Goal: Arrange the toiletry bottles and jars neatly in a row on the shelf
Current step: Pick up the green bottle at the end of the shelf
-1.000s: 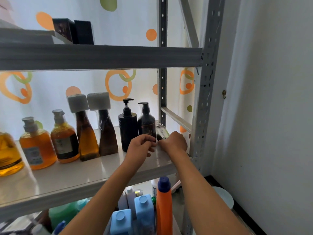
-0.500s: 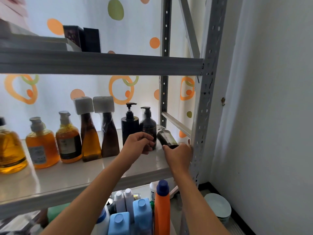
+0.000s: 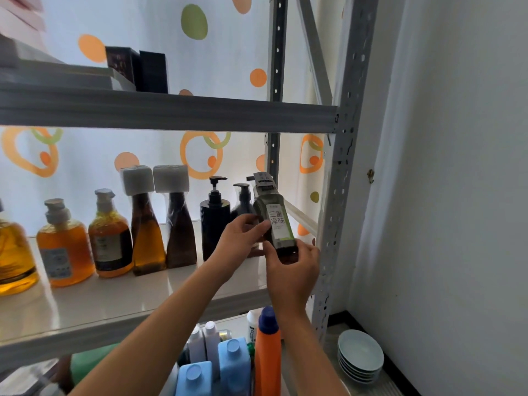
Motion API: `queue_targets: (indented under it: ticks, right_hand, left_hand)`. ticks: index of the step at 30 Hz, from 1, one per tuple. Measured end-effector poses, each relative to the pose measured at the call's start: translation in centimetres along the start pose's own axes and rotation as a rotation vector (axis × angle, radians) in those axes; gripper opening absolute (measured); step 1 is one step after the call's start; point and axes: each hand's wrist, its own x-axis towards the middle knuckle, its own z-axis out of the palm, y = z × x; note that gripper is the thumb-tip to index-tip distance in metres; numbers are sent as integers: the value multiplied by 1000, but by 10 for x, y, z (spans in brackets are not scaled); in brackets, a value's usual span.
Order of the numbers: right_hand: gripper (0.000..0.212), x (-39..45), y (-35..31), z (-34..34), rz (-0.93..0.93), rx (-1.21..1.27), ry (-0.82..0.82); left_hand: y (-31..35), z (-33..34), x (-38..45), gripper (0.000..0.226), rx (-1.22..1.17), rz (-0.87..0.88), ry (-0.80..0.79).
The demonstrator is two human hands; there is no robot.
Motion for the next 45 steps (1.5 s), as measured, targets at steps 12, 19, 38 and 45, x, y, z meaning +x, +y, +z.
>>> queue_targets:
  ticks: [12,19,38,45]
  right_hand:
    - [60,2,-7,7,88,136,-252]
    - [50,1,-14,14,7,88,-235]
    - [47,7,0,13,103,-27,-324]
    - [30,19,17,16,138,-69,-351]
  left_hand:
    - [11,-20,-10,40,42,237,-8]
    - [10,-29,-18,50,12,261,-91]
    - [-4,-28,-10,50,66,203,-114]
    - [-30,-18,7,52,75,134,-40]
